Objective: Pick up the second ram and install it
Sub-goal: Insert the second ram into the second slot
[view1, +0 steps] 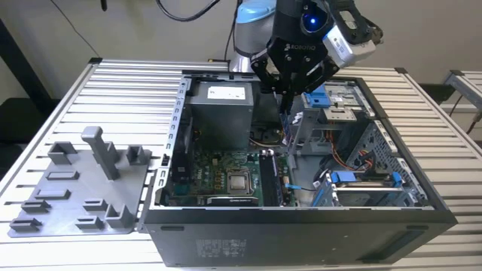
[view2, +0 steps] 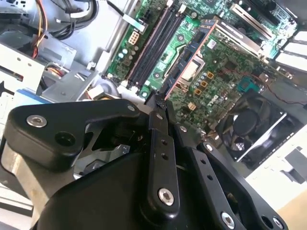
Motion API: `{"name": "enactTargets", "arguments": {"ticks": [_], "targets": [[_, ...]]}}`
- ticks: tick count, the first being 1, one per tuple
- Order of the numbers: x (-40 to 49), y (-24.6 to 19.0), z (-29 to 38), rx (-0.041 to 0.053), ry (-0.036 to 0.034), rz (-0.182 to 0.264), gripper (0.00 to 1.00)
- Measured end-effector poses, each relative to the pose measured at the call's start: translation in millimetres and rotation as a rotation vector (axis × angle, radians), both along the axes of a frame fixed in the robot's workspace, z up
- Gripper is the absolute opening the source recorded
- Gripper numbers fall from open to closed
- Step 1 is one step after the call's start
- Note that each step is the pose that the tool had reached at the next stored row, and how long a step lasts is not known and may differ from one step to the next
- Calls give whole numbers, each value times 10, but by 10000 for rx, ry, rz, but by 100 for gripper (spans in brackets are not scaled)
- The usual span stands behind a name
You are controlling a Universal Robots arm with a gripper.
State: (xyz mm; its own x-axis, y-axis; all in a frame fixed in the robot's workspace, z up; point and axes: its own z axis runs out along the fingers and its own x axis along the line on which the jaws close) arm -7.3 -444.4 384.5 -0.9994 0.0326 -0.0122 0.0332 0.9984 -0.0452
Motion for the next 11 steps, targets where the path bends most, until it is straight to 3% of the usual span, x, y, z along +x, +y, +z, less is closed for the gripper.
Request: {"name": "enactTargets", "arguments": {"ticks": [11], "targets": [[11,-17,-161,-1,0,11,14]]}}
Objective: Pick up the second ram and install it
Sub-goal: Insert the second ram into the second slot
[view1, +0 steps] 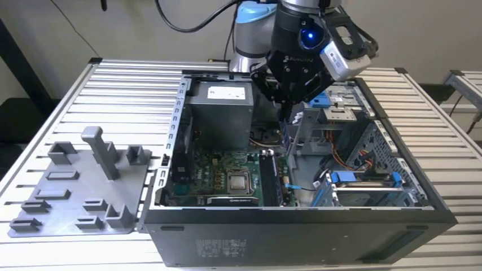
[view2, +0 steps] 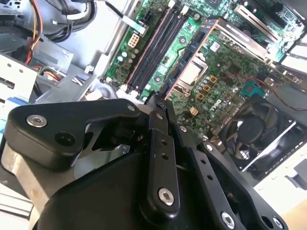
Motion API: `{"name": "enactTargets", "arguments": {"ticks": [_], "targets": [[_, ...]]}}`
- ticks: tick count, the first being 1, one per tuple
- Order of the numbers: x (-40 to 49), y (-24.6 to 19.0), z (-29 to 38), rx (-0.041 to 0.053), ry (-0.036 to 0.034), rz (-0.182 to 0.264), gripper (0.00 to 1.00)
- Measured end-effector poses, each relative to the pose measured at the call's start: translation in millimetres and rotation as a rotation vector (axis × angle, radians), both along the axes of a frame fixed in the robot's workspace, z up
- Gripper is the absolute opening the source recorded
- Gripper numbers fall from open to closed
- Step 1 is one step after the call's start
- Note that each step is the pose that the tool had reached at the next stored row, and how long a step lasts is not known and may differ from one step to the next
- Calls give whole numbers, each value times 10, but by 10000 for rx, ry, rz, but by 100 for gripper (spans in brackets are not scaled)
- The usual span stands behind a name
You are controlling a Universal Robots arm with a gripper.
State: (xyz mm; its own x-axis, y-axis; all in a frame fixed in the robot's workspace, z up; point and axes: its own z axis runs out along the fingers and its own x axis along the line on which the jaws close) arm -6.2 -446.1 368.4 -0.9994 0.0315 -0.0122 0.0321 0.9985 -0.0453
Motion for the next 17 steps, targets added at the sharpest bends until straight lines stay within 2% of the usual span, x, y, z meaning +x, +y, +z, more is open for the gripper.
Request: {"name": "enactTargets", "arguments": {"ticks": [7,17], "targets": [[0,0,-11,1,0,0,14],[0,0,-62,1,-1,0,14]]}}
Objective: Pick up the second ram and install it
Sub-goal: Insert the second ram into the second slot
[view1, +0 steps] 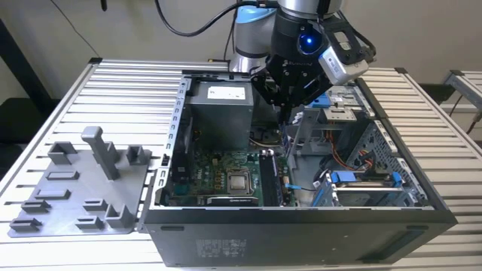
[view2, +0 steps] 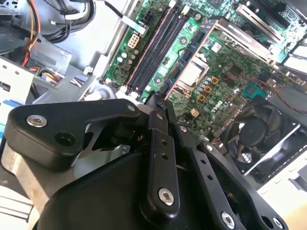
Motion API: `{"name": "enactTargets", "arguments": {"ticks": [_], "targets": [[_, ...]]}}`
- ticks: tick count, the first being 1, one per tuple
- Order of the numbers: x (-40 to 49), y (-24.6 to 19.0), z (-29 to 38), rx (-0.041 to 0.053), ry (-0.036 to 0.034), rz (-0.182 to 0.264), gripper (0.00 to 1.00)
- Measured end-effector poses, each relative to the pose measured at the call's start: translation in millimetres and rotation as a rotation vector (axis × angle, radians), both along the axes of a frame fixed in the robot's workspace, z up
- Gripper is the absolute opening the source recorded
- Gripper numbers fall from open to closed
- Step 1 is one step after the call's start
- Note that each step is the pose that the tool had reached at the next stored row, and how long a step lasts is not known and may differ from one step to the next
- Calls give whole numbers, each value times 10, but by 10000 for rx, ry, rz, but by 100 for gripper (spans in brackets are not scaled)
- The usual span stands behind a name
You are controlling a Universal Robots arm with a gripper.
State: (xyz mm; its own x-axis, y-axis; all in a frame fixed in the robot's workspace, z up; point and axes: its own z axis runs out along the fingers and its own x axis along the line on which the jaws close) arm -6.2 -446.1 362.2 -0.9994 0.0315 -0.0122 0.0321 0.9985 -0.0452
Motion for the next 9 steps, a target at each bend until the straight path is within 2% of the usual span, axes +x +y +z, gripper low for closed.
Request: {"name": "enactTargets", "arguments": {"ticks": [9], "targets": [[0,0,-70,-5,1,1,14]]}}
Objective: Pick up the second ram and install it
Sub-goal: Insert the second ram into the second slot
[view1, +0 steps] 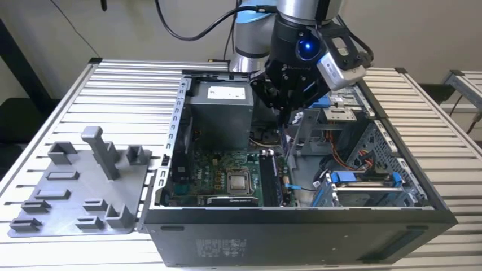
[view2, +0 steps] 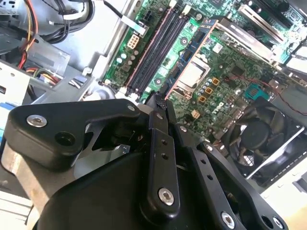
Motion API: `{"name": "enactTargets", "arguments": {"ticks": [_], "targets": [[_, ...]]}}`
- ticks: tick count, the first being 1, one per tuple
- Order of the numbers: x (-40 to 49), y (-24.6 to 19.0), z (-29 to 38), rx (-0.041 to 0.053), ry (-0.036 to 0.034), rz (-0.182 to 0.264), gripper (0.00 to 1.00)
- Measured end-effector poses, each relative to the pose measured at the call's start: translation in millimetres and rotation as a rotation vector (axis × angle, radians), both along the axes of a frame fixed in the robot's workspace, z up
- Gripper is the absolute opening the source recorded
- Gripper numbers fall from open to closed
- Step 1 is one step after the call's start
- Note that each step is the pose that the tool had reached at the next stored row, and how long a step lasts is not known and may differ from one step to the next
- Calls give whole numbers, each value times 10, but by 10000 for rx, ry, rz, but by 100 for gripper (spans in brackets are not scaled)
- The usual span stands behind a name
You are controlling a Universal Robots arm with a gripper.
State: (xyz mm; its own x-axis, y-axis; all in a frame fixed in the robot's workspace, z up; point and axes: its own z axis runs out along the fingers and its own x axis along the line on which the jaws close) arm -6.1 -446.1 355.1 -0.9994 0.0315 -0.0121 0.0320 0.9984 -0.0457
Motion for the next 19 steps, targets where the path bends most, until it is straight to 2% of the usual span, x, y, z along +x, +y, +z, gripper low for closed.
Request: {"name": "enactTargets", "arguments": {"ticks": [3,7,9,12,19], "targets": [[0,0,-54,-11,-1,-1,14],[0,1,-95,-70,-2,-7,14],[0,1,-106,-128,1,-11,14],[0,1,-122,-127,-1,-11,14],[0,1,-223,-159,-1,-11,14]]}}
